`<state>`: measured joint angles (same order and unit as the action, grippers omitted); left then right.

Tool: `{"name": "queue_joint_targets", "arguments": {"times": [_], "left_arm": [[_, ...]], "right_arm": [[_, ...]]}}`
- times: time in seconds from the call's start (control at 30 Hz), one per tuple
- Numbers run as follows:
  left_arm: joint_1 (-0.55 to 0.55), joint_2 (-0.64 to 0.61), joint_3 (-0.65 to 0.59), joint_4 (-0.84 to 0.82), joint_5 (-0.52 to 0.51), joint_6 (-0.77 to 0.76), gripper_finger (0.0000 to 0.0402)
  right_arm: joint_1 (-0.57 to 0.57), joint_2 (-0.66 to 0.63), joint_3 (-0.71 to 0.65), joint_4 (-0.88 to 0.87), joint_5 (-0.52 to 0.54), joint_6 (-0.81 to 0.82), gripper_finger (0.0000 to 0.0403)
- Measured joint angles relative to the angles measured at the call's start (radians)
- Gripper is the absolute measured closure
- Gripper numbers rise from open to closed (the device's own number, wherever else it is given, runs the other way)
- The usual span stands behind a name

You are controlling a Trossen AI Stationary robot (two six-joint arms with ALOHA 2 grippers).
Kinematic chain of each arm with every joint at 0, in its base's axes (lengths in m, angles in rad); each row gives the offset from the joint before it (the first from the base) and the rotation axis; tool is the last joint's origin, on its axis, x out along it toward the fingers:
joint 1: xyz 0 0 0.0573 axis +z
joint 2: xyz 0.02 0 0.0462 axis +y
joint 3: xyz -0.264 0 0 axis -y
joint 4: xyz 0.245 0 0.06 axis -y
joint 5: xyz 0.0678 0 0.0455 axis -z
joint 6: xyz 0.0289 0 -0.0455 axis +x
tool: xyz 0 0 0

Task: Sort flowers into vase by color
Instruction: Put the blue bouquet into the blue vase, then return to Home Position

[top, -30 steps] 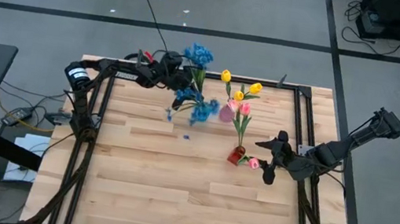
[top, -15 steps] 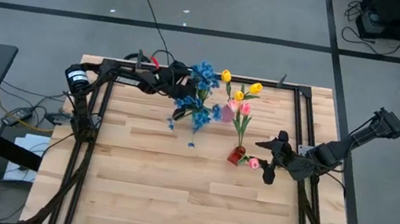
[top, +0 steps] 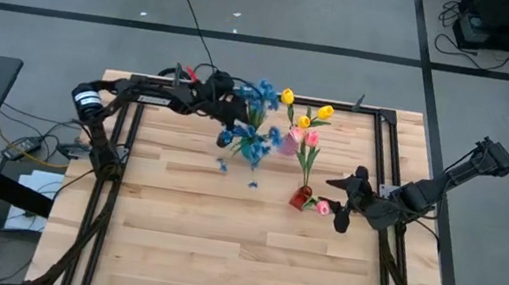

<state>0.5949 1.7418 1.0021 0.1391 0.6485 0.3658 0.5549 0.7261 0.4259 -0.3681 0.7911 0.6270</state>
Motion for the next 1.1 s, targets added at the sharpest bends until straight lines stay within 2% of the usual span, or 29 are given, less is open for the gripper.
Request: {"name": "queue_joint_targets", "arguments": {"times": [0.23, 0.47, 0.7, 0.9, 1.03, 1.1], "left_arm": [[0.011, -0.065, 0.001, -0.097, 0.004, 0.039, 0.0218], [0.043, -0.111, -0.036, -0.133, 0.009, 0.095, 0.0218], [0.112, -0.206, -0.129, -0.059, 0.063, 0.049, 0.0218], [0.119, -0.329, -0.218, -0.011, 0.006, 0.015, 0.0218], [0.114, -0.44, -0.321, 0.134, -0.027, -0.09, 0.0218], [0.101, -0.498, -0.394, 0.252, -0.048, -0.164, 0.0218]], "right_arm": [[-0.007, -0.029, -0.001, -0.074, 0.016, 0.014, 0.0139], [-0.061, -0.181, -0.082, -0.088, -0.055, 0.02, 0.016], [-0.127, -0.379, -0.157, -0.074, -0.086, -0.042, 0.017], [-0.173, -0.536, -0.173, -0.08, -0.135, -0.154, 0.0171], [-0.196, -0.65, -0.198, -0.094, -0.142, -0.19, 0.0172], [-0.203, -0.701, -0.212, -0.048, -0.114, -0.209, 0.0172]]}}
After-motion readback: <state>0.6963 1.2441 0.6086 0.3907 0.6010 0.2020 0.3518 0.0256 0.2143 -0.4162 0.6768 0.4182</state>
